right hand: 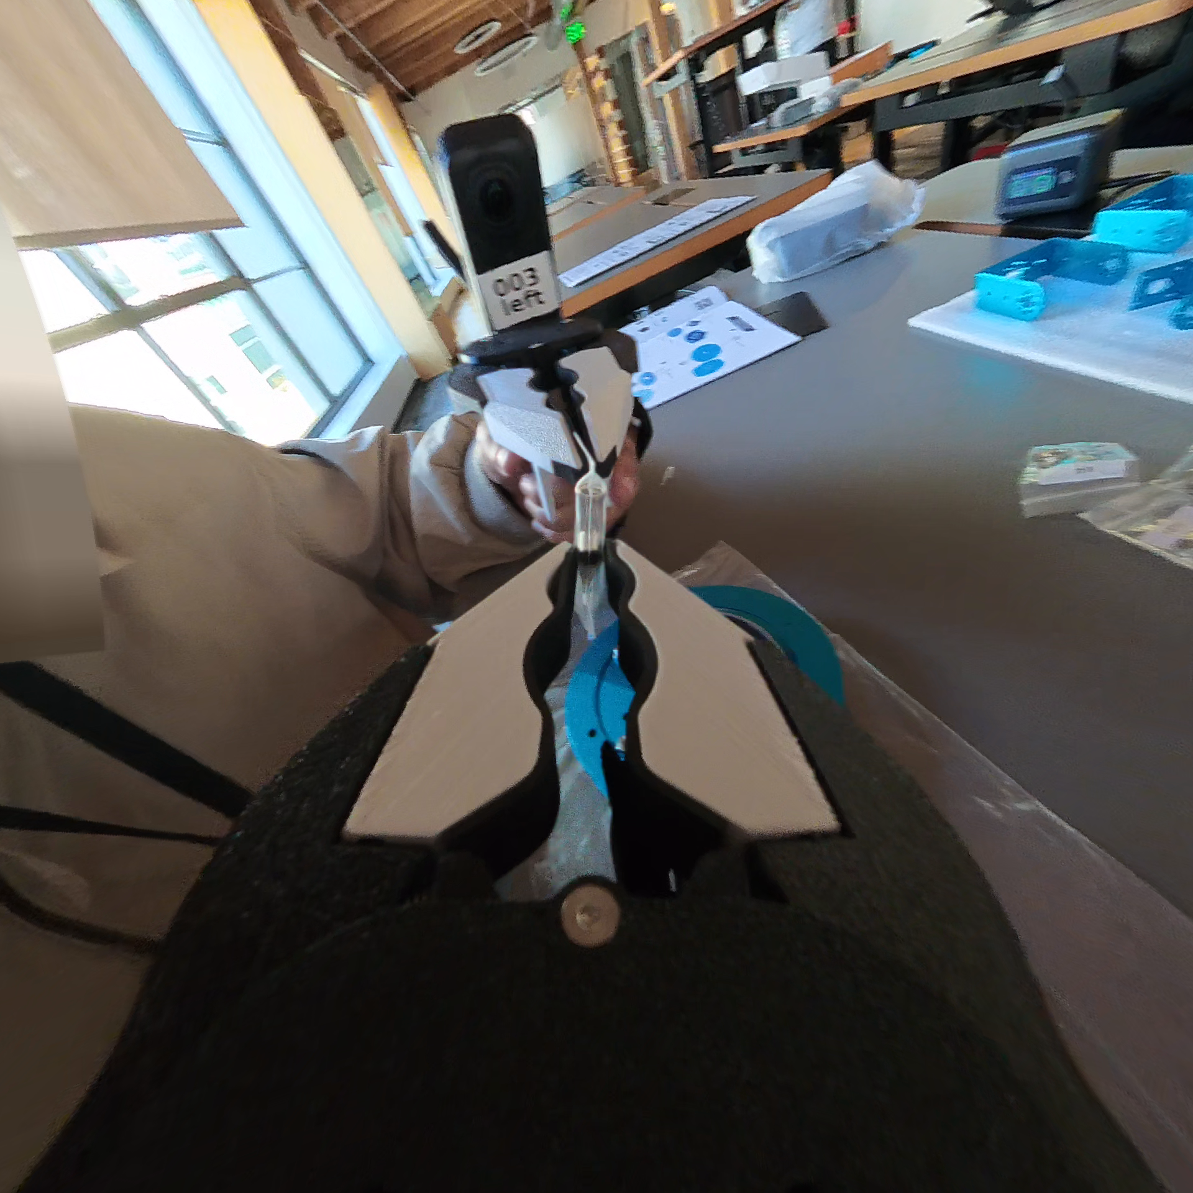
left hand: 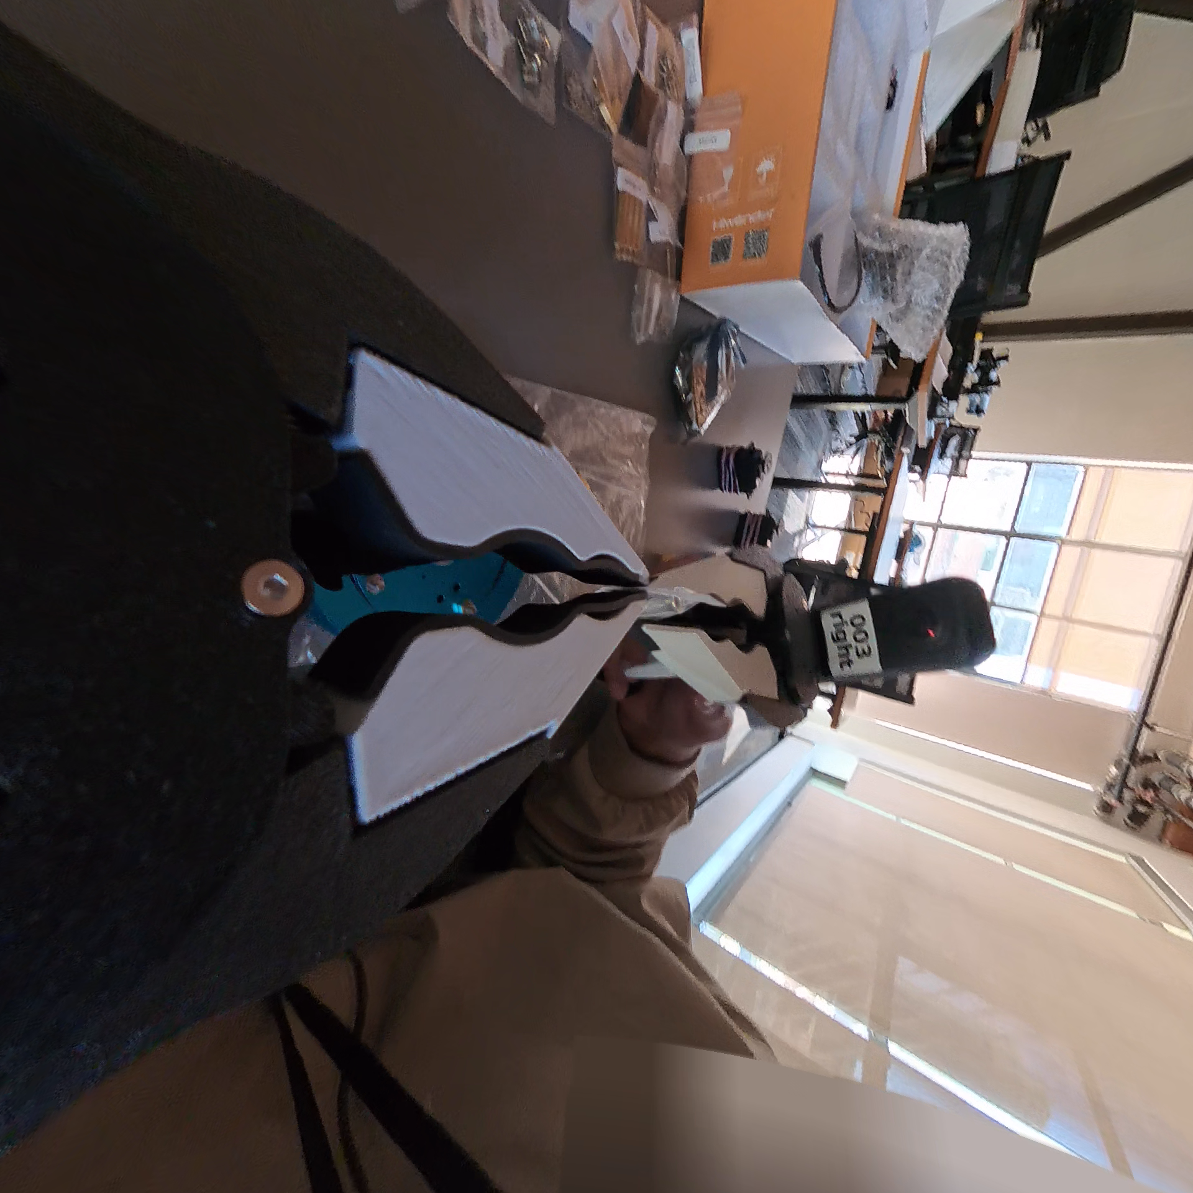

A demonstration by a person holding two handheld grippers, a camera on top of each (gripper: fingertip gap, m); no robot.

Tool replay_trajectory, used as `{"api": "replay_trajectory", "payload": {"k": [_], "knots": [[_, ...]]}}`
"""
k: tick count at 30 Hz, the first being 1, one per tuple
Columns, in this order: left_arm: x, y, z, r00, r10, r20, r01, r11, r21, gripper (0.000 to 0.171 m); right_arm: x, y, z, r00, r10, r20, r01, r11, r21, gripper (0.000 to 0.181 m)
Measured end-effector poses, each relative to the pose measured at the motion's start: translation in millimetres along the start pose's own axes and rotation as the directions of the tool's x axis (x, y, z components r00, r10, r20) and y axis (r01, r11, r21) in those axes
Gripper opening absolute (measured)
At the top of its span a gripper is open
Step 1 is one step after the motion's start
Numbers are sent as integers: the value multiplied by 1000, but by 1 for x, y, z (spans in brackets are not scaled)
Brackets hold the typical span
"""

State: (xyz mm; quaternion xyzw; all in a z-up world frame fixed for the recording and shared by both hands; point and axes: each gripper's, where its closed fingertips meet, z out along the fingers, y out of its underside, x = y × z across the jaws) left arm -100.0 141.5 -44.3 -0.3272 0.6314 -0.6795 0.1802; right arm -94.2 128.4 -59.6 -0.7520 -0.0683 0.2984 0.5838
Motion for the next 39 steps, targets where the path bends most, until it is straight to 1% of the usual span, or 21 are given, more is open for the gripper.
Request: {"api": "replay_trajectory", "payload": {"k": [2, 3, 4, 5, 6, 7, 8, 9, 10, 11, 12, 14, 17, 21, 24, 25, 27, 32, 39], "knots": [[-13, 5, -1, 996, 22, 81, -19, 999, -33, 0, 16, -2, -5, 991, -60, -122, 61, 998, -1, 19], [-21, 8, -1, 993, 25, 120, -18, 998, -56, 0, 23, -4, -9, 976, -108, -189, 109, 994, -6, 19], [-31, 11, -2, 984, 20, 178, -7, 997, -74, 0, 24, -7, -11, 964, -144, -226, 147, 989, -3, 16], [-40, 14, -4, 974, 17, 228, 3, 996, -87, 0, 19, -9, -10, 966, -147, -210, 153, 988, 13, 9], [-45, 16, -4, 967, 22, 254, 3, 995, -97, 0, 12, -8, -6, 981, -106, -163, 112, 993, 27, 7], [-48, 17, -5, 960, 38, 276, -11, 995, -101, 0, 10, -5, 0, 992, -32, -125, 36, 999, 27, 13], [-48, 19, -4, 956, 66, 287, -36, 993, -109, 0, 12, -1, 7, 994, 41, -101, -39, 999, 20, 25], [-45, 21, -2, 954, 102, 281, -69, 990, -125, 0, 14, 5, 14, 992, 96, -85, -96, 995, -3, 33], [-41, 23, 0, 950, 142, 277, -106, 984, -141, 0, 16, 10, 20, 988, 132, -79, -135, 990, -30, 34], [-36, 25, 3, 947, 183, 264, -146, 977, -156, 0, 19, 10, 23, 984, 154, -94, -157, 987, -30, 34], [-30, 26, 6, 940, 229, 253, -190, 967, -168, 0, 21, 7, 23, 982, 160, -102, -162, 987, -9, 29], [-27, 26, 8, 904, 329, 273, -284, 940, -191, 0, 22, 5, 23, 980, 176, -97, -176, 984, 6, 24], [-22, 24, 9, 869, 410, 279, -366, 910, -196, 0, 19, 2, 20, 967, 254, -30, -253, 967, 34, 22], [-16, 20, 11, 790, 531, 306, -487, 847, -211, 0, 15, -3, 17, 937, 342, 65, -346, 936, 66, 20], [-12, 17, 11, 735, 597, 322, -553, 802, -225, 0, 14, -4, 15, 926, 367, 92, -374, 925, 71, 14], [-11, 17, 12, 731, 602, 320, -559, 798, -224, 0, 14, -4, 15, 925, 369, 94, -376, 924, 71, 11], [-12, 18, 12, 736, 598, 318, -554, 801, -225, 0, 14, -3, 15, 920, 381, 95, -388, 919, 68, 11], [-11, 18, 11, 763, 570, 304, -531, 822, -207, 0, 13, -3, 15, 914, 391, 108, -398, 915, 61, 11], [-4, 12, 10, 796, 533, 288, -512, 846, -152, 0, 5, -8, 13, 883, 426, 196, -445, 893, 65, 9]]}}
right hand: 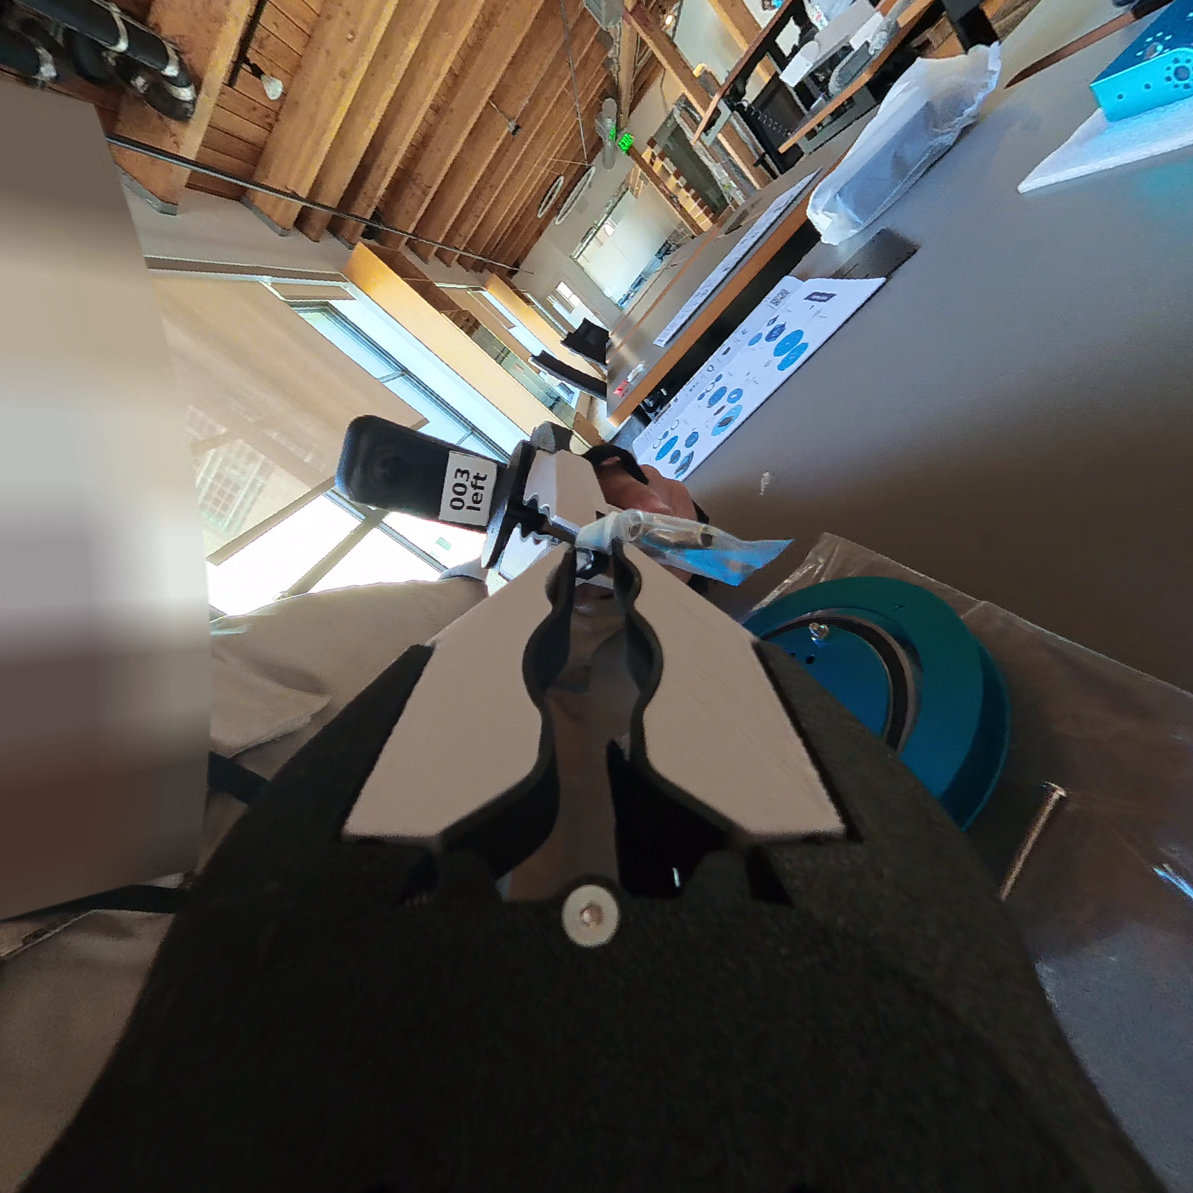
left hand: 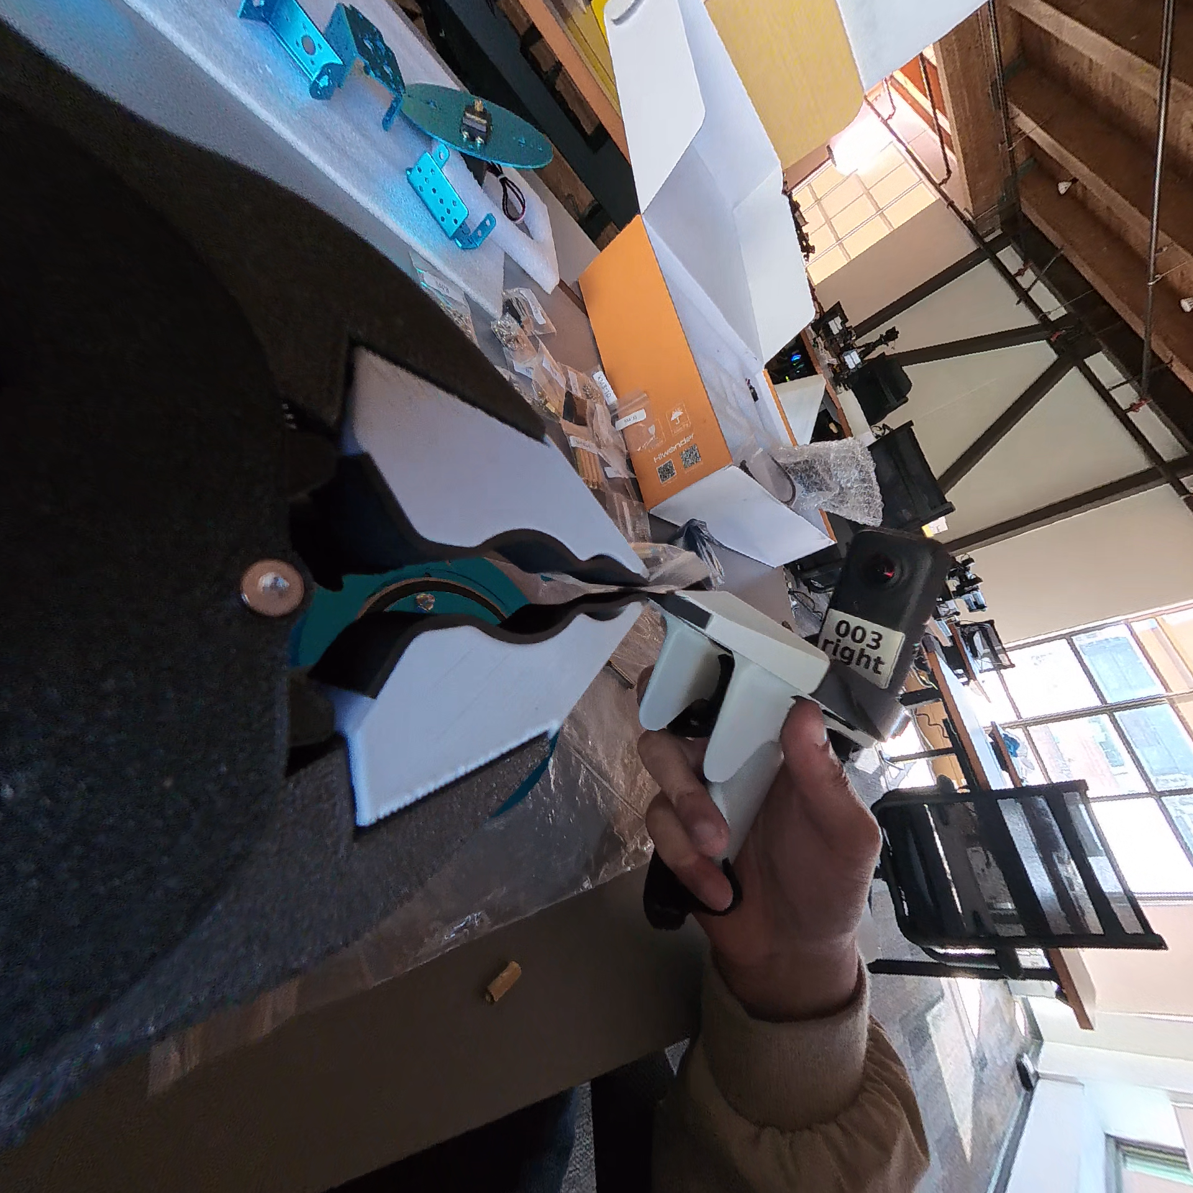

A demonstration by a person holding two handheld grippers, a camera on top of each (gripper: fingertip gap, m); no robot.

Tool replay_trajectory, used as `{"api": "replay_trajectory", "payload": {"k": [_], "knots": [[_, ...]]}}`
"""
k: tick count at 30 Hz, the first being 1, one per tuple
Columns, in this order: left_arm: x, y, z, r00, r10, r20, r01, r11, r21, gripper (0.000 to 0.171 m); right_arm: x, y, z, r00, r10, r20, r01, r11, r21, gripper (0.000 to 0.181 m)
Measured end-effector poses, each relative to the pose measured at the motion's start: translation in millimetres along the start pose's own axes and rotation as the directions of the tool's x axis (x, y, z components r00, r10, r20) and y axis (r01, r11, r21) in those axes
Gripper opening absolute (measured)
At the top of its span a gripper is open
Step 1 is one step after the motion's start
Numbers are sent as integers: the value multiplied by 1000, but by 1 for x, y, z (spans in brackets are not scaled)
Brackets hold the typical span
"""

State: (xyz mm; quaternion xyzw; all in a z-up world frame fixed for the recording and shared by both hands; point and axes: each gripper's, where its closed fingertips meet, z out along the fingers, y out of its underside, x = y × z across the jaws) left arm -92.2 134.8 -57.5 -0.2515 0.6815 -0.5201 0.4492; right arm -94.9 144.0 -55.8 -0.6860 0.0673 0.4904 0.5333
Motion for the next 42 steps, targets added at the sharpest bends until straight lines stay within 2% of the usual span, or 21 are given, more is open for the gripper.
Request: {"api": "replay_trajectory", "payload": {"k": [12, 14, 19, 24, 42], "knots": [[2, -7, -2, 999, -38, -21, 39, 998, 42, 0, -7, -1, -1, 995, 64, 75, -65, 998, 10, 7], [2, -9, -3, 999, -42, -25, 43, 998, 51, 0, -4, -1, -1, 996, 64, 57, -65, 998, 11, 0], [2, -7, -2, 1000, -12, -12, 13, 999, 40, 0, -3, -1, -1, 996, 72, 55, -73, 997, 11, 0], [1, -4, -1, 1000, 1, 0, -1, 1000, 24, 0, -6, -2, -1, 993, 85, 83, -87, 996, 14, 13], [2, -2, -1, 995, 89, 36, -89, 996, -1, 0, 1, 0, -1, 997, 70, 28, -70, 997, 8, 0]]}}
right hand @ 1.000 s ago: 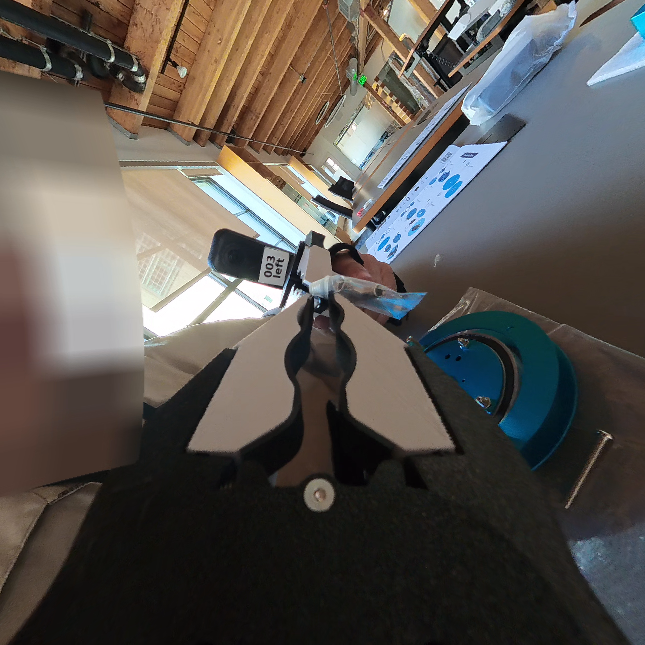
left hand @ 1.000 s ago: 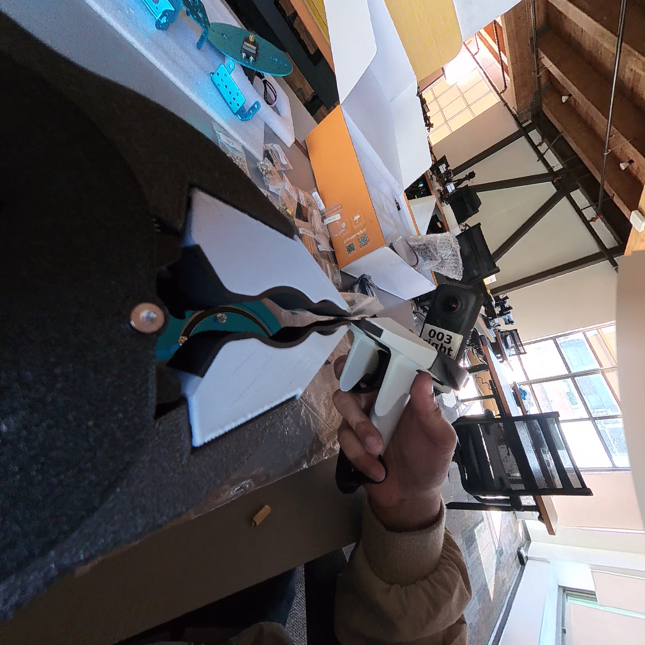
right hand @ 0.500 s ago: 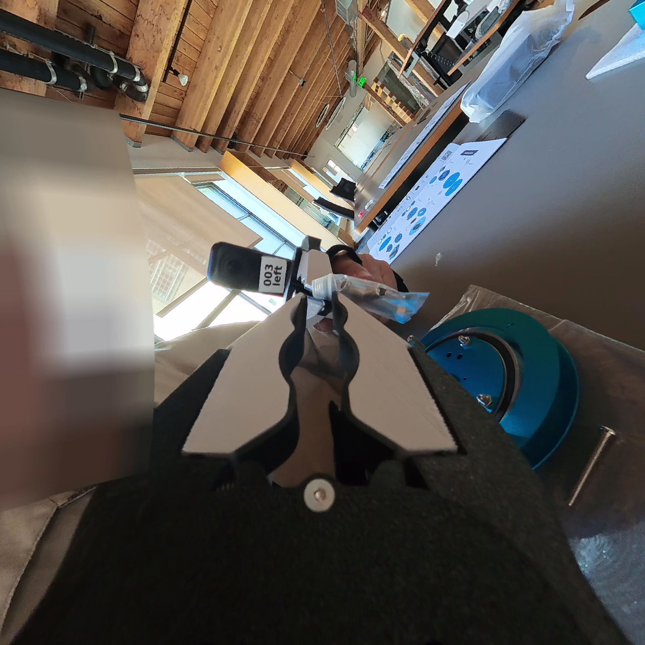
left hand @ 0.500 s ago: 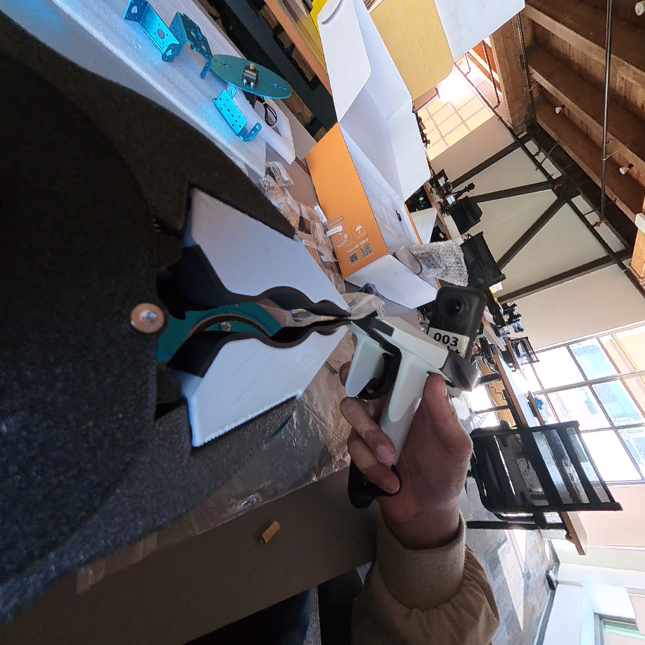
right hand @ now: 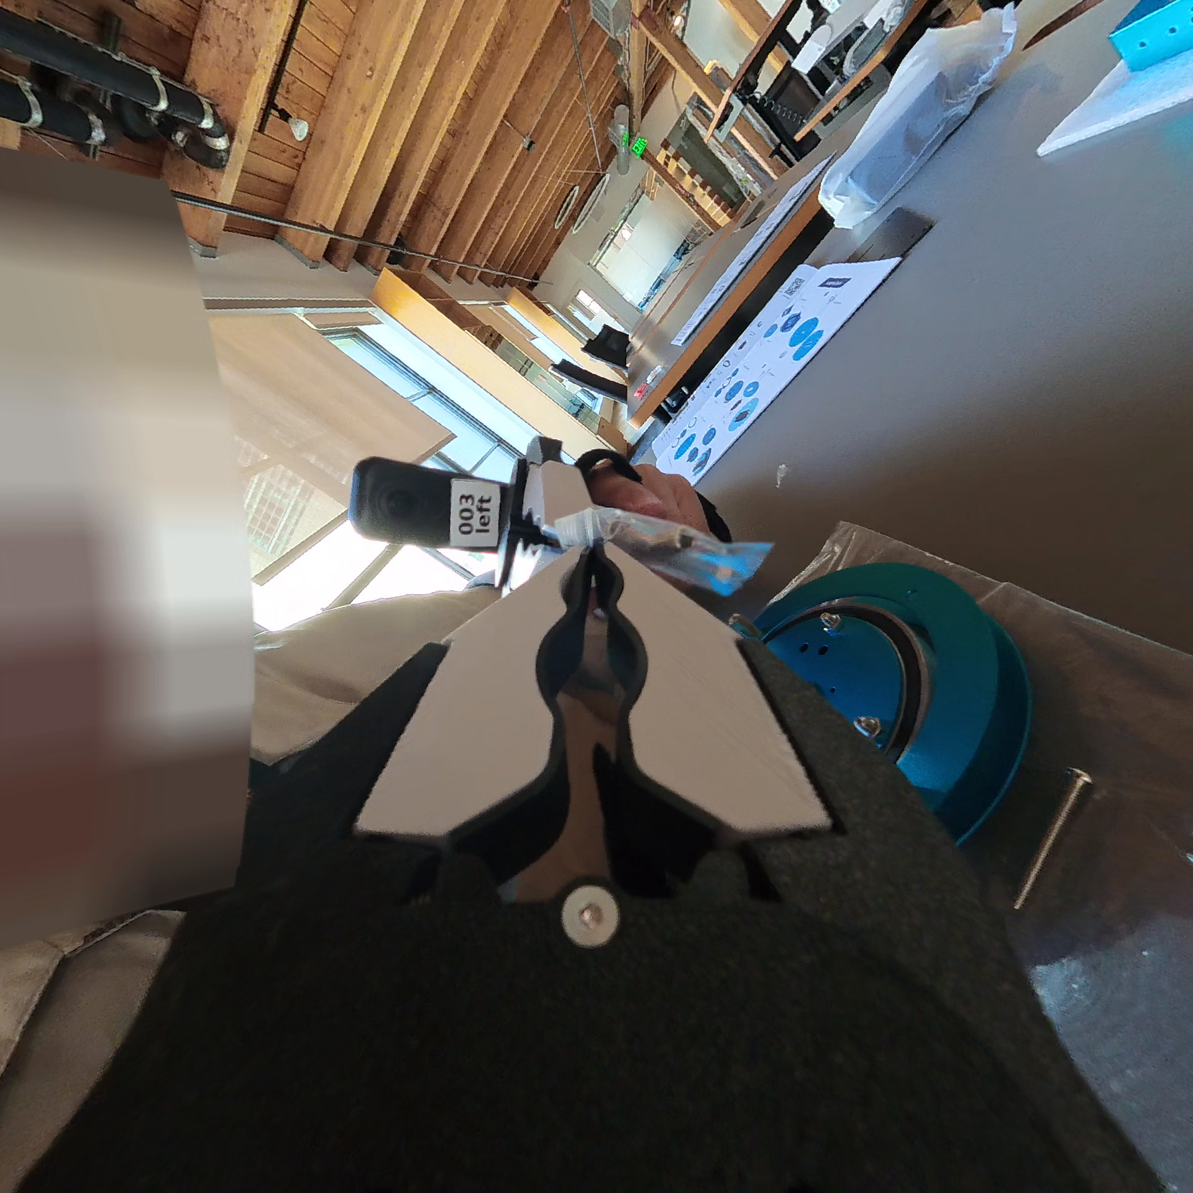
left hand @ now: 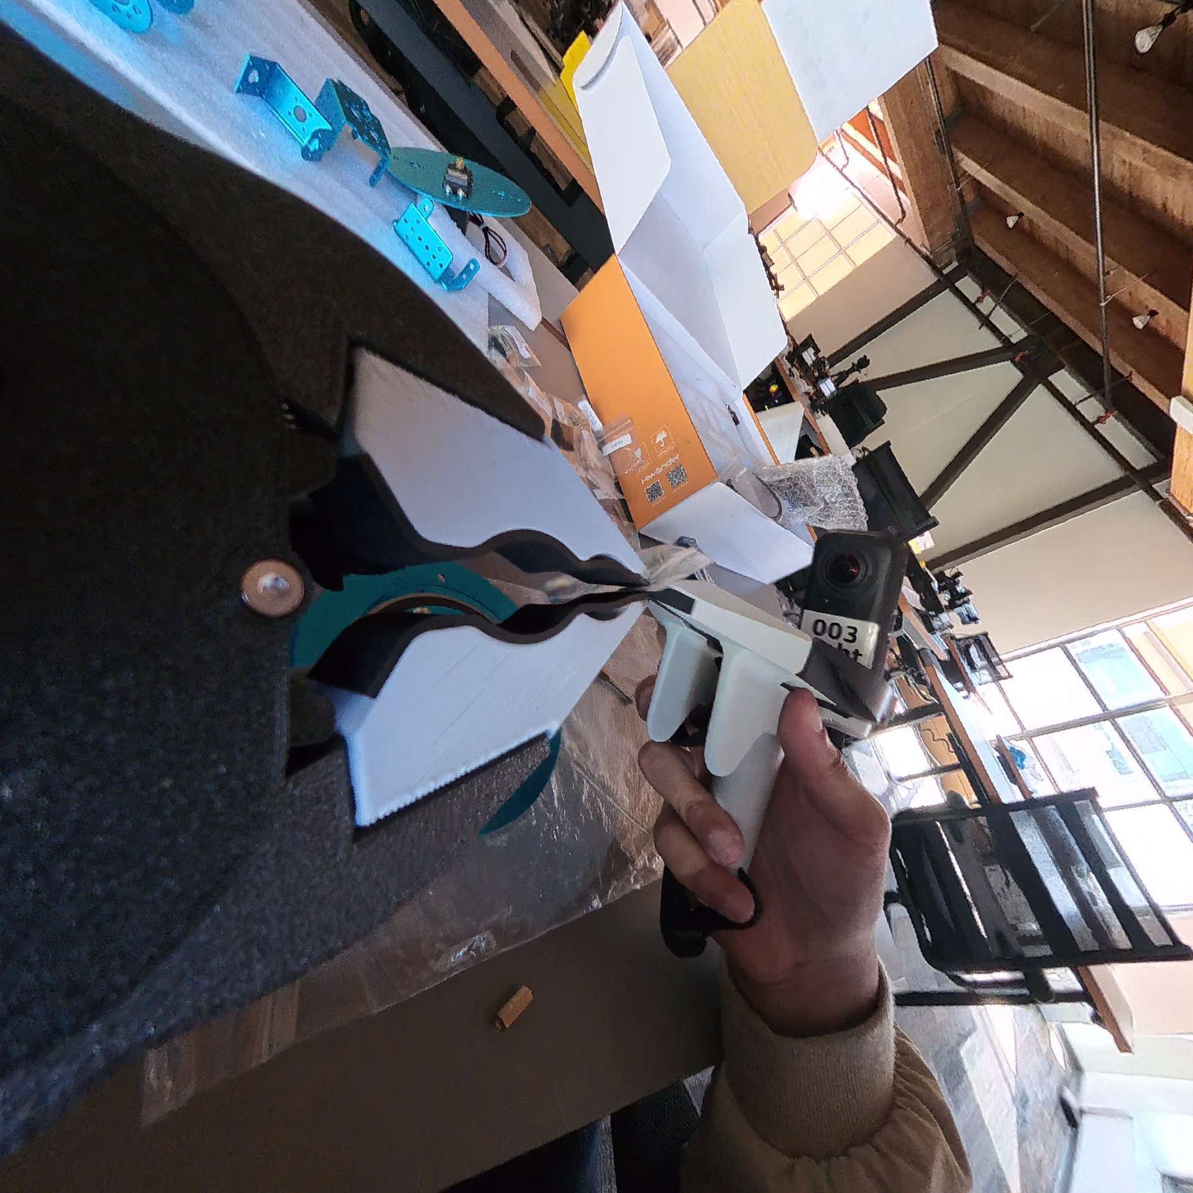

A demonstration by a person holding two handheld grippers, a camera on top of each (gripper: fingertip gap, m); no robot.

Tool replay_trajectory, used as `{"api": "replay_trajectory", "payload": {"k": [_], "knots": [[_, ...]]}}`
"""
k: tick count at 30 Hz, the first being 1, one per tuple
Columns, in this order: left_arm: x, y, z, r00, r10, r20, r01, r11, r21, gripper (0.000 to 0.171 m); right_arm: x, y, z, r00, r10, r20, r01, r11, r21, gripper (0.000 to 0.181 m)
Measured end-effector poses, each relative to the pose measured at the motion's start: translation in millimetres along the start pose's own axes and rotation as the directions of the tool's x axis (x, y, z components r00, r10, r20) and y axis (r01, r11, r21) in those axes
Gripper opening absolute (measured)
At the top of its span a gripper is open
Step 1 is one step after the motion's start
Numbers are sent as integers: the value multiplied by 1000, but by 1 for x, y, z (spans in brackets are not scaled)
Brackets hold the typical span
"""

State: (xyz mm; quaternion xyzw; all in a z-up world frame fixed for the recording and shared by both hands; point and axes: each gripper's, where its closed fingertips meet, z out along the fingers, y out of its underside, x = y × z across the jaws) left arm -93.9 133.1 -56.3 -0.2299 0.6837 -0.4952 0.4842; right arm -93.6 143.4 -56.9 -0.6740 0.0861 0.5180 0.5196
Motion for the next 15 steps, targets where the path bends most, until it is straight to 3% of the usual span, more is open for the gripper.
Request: {"api": "replay_trajectory", "payload": {"k": [5, 10, 15], "knots": [[-1, 6, 2, 996, 85, 38, -83, 996, -38, 0, -1, -1, 0, 999, 35, 28, -35, 999, 3, 13], [1, 5, 2, 995, 92, 37, -91, 995, -38, 0, 0, 0, 0, 999, 33, 17, -33, 999, 1, 8], [-1, 3, 1, 1000, 9, 9, -9, 1000, -20, 0, -1, -1, 0, 999, 36, 26, -36, 999, 4, 7]]}}
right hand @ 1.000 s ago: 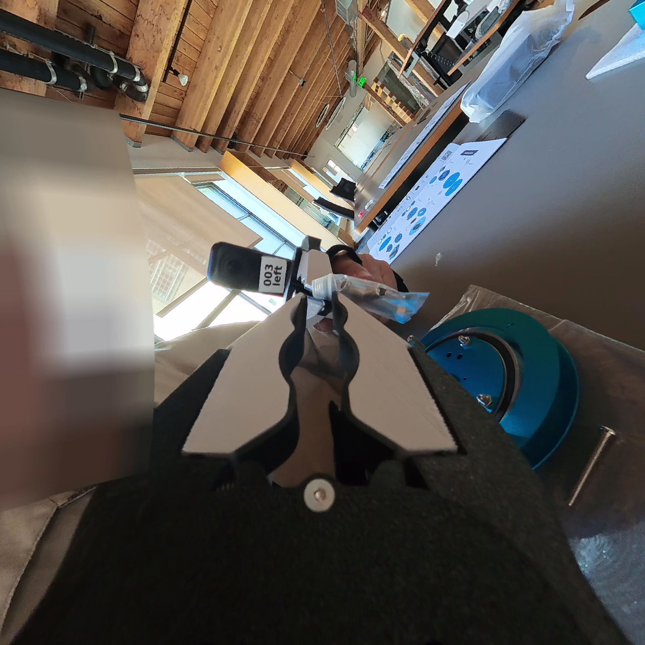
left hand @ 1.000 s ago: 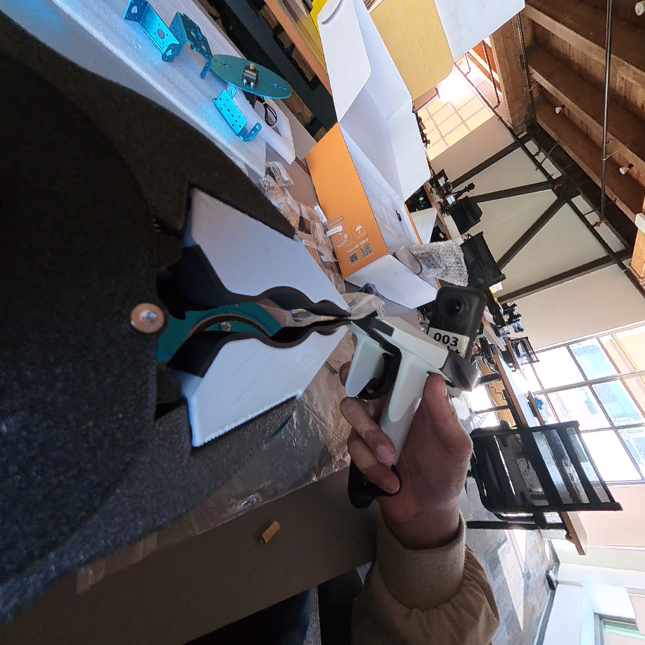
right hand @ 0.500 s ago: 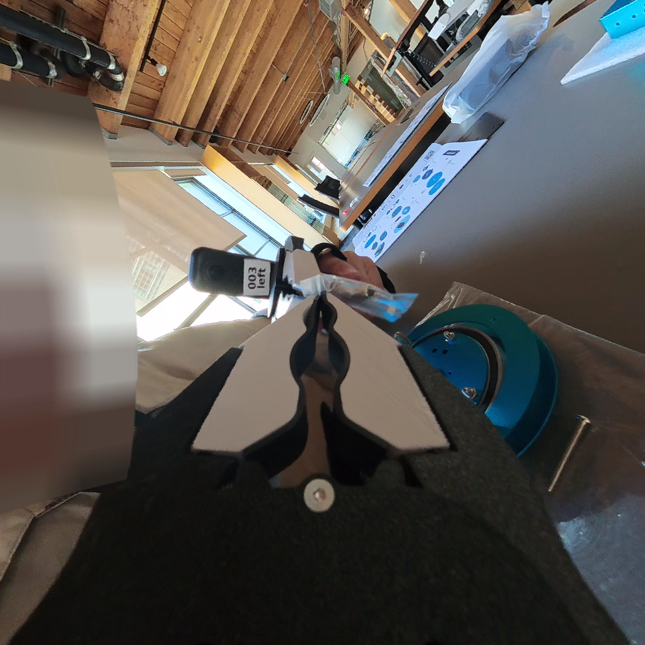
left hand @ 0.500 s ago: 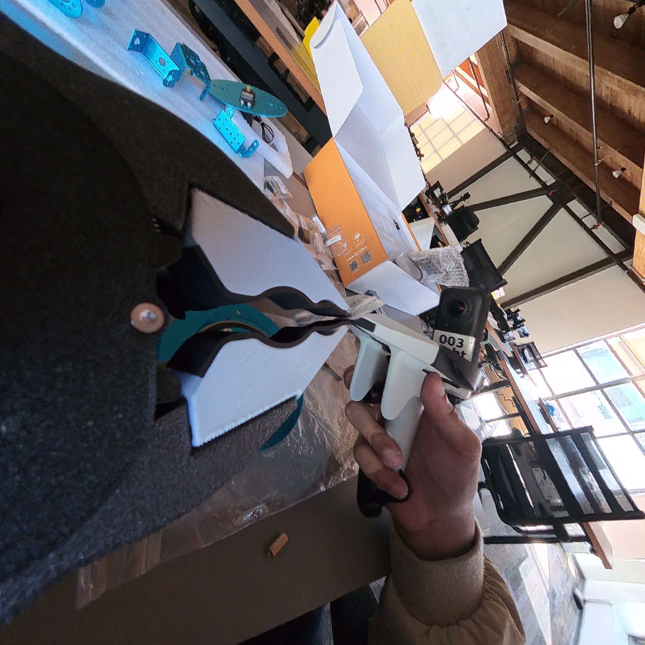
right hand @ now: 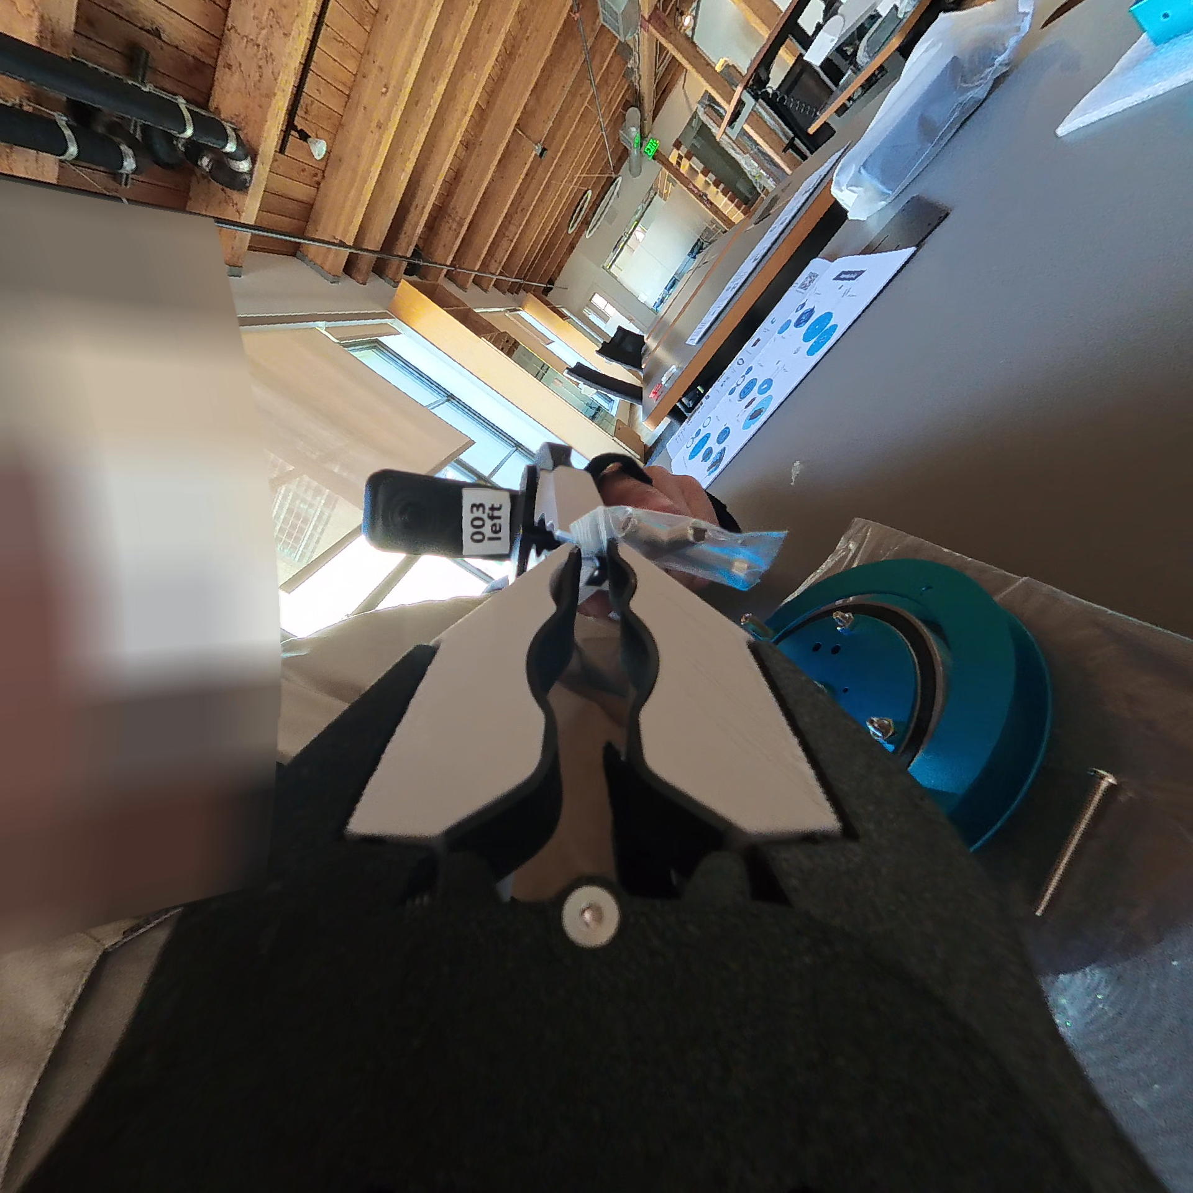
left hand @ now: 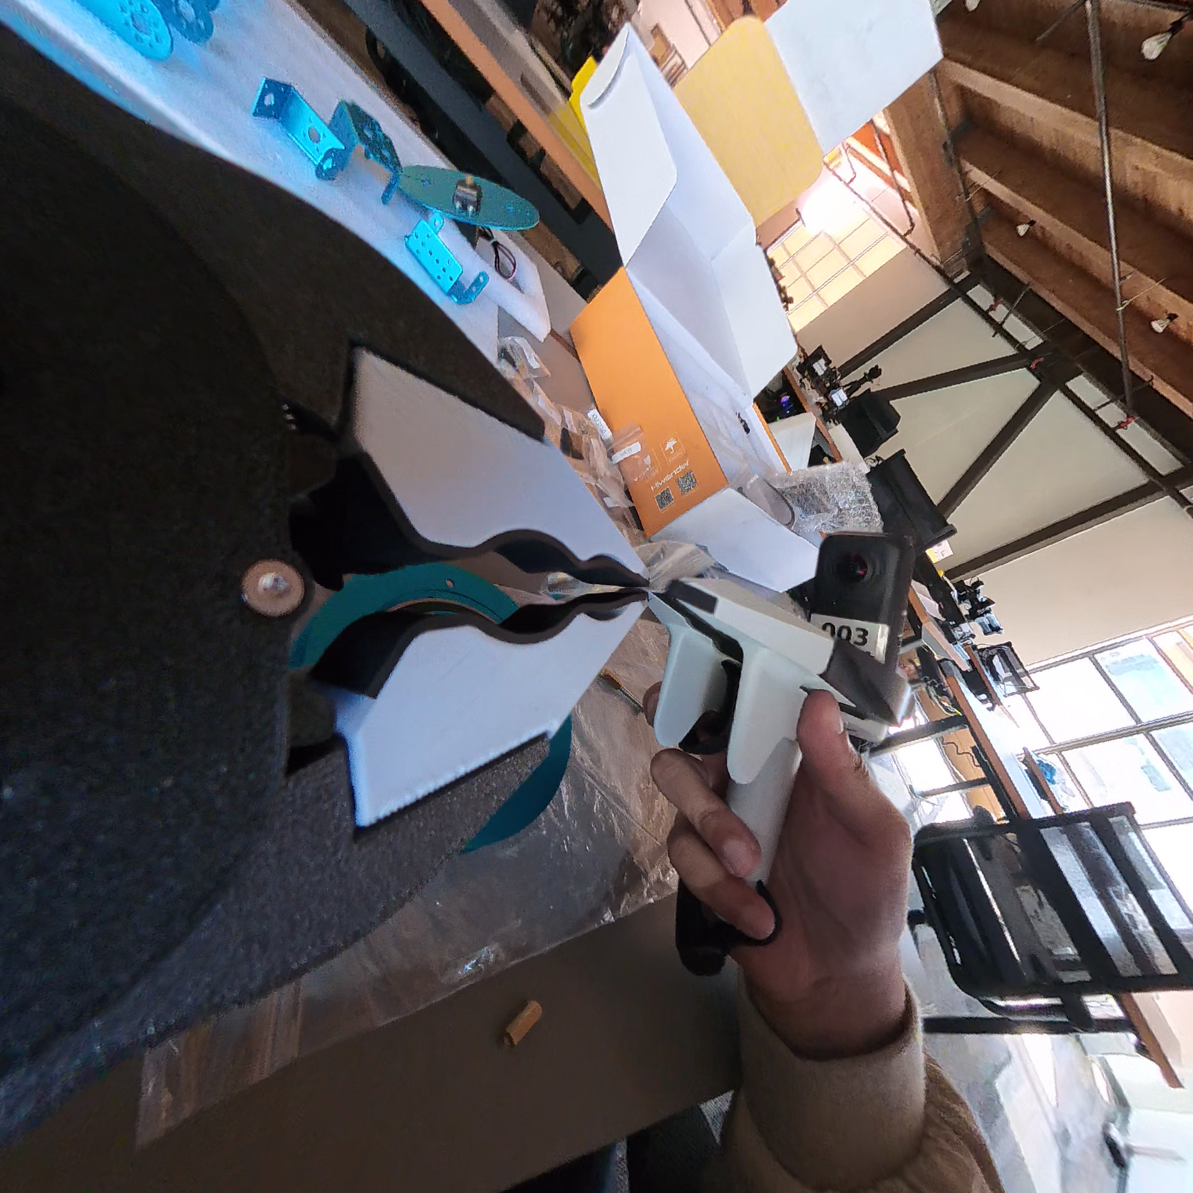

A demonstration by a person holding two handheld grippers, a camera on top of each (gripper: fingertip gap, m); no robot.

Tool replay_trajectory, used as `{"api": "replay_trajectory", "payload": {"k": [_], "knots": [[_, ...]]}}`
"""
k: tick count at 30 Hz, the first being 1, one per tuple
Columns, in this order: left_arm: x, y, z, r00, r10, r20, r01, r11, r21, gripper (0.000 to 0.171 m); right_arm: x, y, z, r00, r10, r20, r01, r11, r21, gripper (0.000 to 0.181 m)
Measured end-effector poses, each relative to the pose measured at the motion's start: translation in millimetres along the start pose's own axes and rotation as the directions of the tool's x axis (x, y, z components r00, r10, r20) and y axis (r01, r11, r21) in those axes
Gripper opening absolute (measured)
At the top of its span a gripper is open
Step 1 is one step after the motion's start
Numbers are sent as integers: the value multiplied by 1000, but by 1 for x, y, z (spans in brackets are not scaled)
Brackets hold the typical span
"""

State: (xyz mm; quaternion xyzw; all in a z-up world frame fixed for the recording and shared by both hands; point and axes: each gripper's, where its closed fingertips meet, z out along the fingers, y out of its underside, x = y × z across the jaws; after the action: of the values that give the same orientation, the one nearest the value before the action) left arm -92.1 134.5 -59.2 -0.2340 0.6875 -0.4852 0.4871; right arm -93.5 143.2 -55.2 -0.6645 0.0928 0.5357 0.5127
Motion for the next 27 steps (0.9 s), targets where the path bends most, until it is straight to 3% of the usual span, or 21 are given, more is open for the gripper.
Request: {"api": "replay_trajectory", "payload": {"k": [27], "knots": [[0, 0, -1, 997, -64, -31, 64, 998, 8, 0, -1, 1, -1, 1000, -2, 8, 2, 1000, -8, 7]]}}
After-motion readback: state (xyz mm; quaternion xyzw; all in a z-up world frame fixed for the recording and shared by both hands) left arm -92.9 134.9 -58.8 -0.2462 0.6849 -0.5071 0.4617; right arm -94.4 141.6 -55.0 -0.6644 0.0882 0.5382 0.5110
